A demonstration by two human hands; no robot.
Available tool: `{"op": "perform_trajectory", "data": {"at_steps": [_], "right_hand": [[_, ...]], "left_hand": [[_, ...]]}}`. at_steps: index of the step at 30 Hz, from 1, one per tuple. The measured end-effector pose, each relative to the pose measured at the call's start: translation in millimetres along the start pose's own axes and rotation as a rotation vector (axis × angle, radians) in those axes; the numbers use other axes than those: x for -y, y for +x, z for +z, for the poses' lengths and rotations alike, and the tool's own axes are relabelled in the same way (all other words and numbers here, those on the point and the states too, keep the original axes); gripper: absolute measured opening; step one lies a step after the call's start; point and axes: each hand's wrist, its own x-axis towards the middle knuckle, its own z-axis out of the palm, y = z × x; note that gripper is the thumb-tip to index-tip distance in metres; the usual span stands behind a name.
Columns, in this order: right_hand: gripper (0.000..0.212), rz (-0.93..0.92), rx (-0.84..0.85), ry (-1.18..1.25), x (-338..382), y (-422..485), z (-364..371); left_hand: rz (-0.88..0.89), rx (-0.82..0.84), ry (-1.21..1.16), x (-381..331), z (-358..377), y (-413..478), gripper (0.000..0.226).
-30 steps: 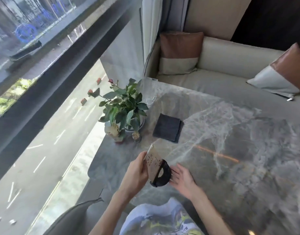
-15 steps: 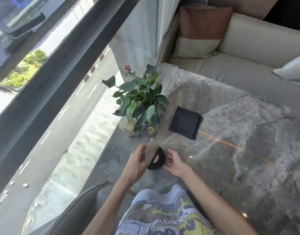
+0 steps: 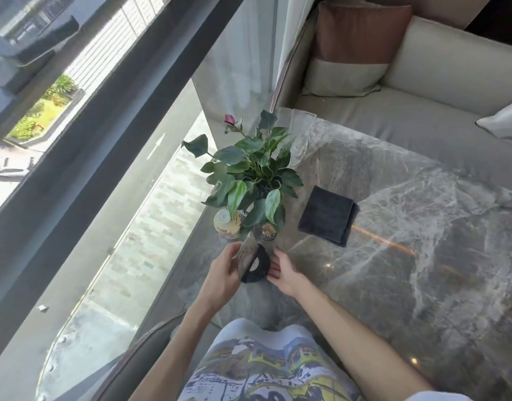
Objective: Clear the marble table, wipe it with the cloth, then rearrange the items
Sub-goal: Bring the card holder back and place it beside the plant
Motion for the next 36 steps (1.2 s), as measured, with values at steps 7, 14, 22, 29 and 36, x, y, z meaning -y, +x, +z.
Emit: {"op": "perform_trajectory", "data": {"at_steps": [7, 14, 22, 29, 36], "right_hand": [[0.06, -0.012, -0.029, -0.06, -2.8, 4.6, 5.5], [0.062, -0.012, -0.027, -0.061, -2.4, 3.8, 6.4], [0.056, -0.035, 0.004, -0.007, -2.3, -1.5, 6.7], [0.059, -0.042, 0.005, 0.004, 2.0, -3.3, 8.9], [0.062, -0.034, 0.001, 0.004, -1.5, 1.2, 6.8]], "left_hand": [[-0.007, 0.041, 0.001, 12.6, 7.6, 2.6, 0.042], [0.01, 0.03, 0.039, 22.8, 12.1, 1.6, 0.037], [-0.003, 0.042, -0.006, 22.3, 11.6, -1.2, 0.048], [-0.014, 0.011, 0.017, 20.8, 8.6, 3.1, 0.05], [-0.045, 0.054, 0.006, 20.2, 7.8, 1.0, 0.052]]}}
